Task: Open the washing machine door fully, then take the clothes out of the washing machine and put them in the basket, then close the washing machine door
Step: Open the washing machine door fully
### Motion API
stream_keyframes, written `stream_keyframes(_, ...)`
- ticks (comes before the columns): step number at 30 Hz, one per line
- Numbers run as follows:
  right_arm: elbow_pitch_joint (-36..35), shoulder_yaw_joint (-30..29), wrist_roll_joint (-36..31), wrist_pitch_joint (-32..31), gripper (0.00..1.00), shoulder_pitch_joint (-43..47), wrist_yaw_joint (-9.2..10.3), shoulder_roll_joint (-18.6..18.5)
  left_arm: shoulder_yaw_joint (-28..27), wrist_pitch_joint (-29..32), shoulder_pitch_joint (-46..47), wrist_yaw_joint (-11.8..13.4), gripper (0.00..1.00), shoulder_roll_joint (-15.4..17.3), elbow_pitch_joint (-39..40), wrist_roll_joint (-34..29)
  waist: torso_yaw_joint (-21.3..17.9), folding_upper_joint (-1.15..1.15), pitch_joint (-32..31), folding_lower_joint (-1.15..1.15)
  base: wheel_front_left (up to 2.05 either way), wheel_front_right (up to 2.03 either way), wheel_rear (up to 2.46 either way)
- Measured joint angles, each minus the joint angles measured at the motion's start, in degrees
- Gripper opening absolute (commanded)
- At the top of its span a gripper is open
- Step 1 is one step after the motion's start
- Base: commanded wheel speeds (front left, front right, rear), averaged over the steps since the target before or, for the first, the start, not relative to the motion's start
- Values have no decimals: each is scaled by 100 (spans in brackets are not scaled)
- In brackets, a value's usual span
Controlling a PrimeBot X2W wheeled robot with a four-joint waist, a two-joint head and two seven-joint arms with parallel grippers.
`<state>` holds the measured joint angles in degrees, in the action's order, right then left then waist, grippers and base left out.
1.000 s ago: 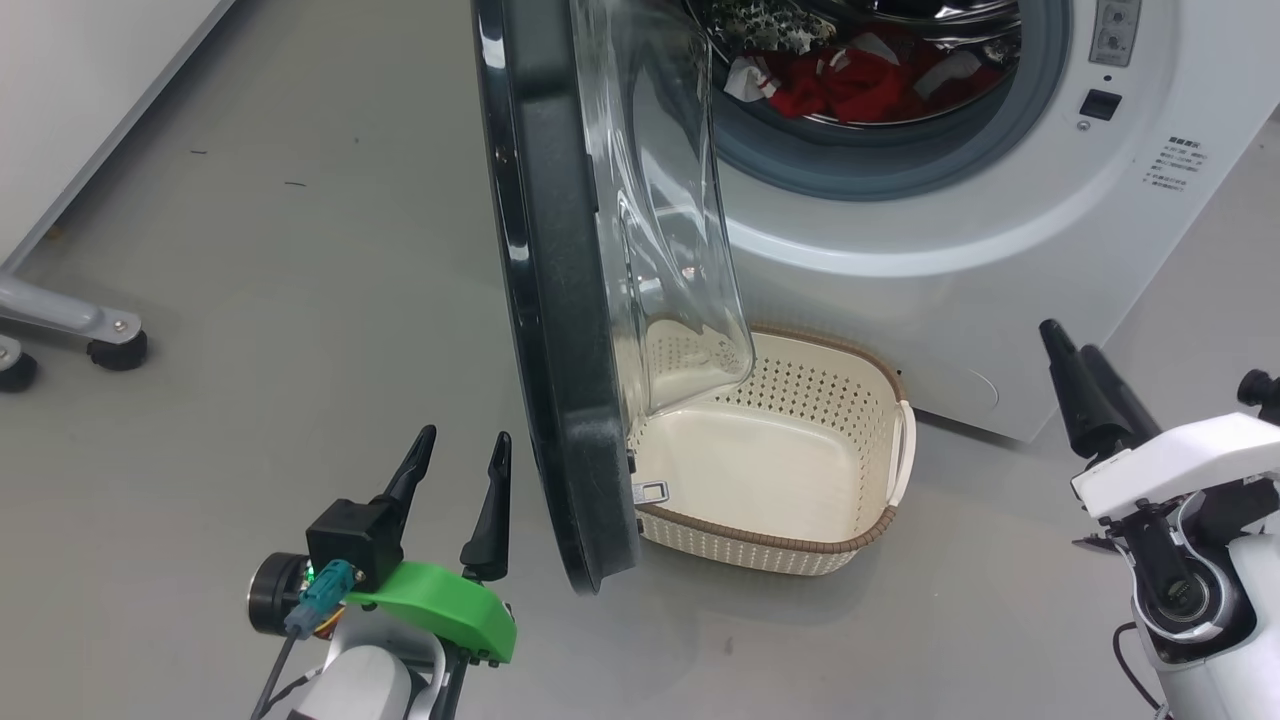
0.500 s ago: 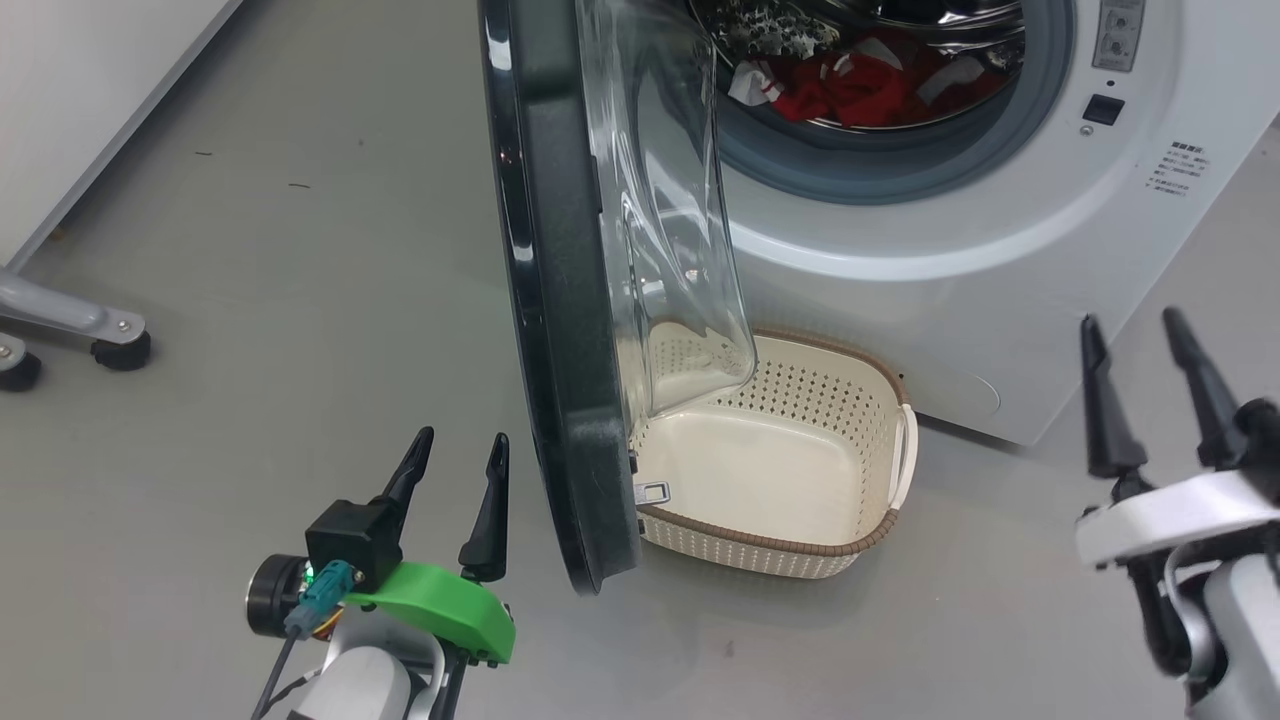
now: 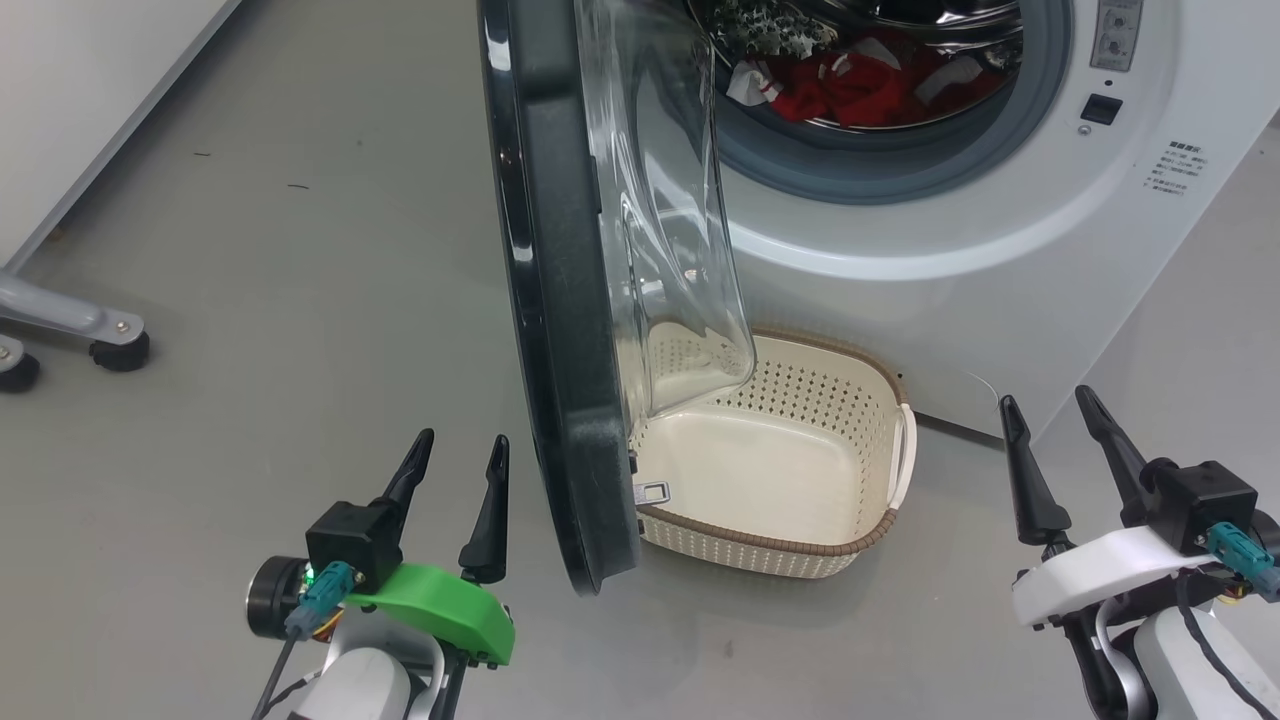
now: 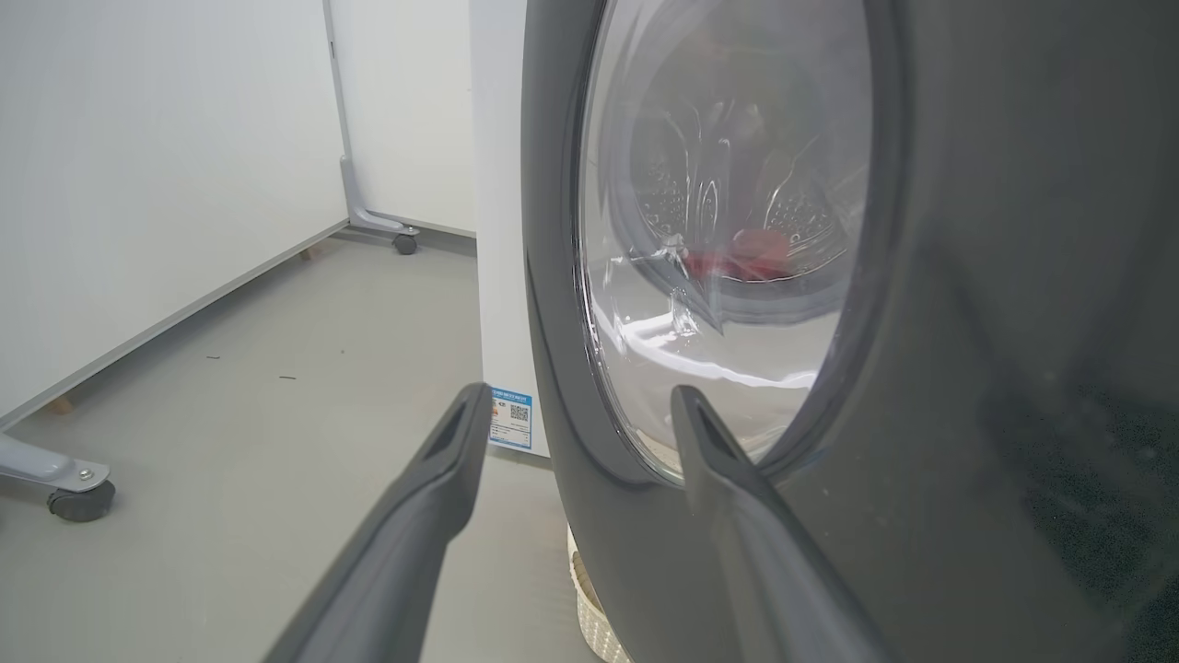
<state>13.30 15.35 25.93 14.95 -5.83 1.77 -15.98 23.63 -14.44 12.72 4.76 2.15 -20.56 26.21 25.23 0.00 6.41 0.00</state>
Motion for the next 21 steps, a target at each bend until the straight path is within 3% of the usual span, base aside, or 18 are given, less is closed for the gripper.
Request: stream_keyframes(21,-119,-344,-448,-1,100,11,30,359,-34,0,-10,51,100,2,-53,0,-31,0,-16,0,0,0,0)
